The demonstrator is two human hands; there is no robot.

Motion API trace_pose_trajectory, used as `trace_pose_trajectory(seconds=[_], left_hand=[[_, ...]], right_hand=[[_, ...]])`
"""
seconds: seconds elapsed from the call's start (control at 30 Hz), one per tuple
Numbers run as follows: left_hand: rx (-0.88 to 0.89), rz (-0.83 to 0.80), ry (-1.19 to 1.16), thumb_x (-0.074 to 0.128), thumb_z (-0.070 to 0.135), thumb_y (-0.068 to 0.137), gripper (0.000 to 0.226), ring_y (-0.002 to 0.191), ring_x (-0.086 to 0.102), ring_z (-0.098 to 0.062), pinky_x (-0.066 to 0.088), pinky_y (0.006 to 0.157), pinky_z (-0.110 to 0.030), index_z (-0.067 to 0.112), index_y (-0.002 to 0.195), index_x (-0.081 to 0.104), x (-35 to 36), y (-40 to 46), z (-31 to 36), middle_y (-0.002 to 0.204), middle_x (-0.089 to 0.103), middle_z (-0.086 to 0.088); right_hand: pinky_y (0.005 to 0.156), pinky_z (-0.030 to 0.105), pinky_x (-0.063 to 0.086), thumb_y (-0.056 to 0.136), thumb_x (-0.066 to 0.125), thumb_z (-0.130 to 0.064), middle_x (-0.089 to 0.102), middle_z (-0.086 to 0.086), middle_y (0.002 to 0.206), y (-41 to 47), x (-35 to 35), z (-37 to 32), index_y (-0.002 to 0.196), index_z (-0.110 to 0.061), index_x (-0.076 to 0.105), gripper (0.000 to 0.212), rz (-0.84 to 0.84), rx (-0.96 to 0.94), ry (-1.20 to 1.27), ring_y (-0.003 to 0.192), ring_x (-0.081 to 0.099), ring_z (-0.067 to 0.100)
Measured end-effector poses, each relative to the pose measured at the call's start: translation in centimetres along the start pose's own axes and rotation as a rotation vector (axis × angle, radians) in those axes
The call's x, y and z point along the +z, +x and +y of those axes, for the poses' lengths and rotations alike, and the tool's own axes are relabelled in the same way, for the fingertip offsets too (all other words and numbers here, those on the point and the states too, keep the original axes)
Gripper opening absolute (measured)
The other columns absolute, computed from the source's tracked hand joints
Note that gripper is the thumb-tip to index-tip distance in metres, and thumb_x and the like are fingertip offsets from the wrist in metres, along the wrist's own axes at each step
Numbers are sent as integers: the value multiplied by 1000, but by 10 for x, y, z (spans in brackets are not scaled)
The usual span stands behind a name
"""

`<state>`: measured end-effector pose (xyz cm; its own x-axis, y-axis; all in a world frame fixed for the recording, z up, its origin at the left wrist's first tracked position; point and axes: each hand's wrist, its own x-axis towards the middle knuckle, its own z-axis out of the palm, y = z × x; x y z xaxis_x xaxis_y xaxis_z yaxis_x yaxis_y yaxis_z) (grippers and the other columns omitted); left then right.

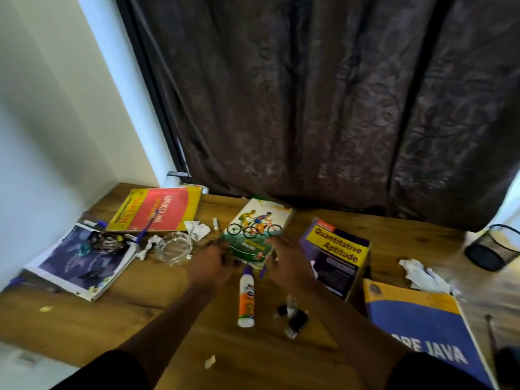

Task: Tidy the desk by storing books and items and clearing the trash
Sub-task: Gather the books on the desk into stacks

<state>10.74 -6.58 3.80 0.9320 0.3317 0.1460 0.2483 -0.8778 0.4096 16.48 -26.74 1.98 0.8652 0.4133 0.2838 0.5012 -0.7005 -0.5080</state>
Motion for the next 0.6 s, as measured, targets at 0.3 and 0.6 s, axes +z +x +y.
trace_pose_trajectory(seconds=[0.3, 0.6], left_hand=[[-148, 138, -22, 58, 37, 84, 27, 92, 70, -37, 55, 74, -41, 21, 101, 74, -40, 55, -127, 96, 75, -10], [-21, 57, -10, 55, 31, 81, 28, 90, 68, -33, 54, 70, -38, 22, 103, 70, -44, 99, -172, 98, 72, -6]], right_hand=[[96, 40, 48, 89, 63, -25, 62, 4, 126, 74, 78, -76, 128, -19, 61, 39, -156, -36, -39, 120, 53, 27], [106, 43, 44, 90, 59, -31, 52, 2, 142, 107, 104, -72, 136, -25, 55, 47, -223, 198, -229, 131, 44, 28]])
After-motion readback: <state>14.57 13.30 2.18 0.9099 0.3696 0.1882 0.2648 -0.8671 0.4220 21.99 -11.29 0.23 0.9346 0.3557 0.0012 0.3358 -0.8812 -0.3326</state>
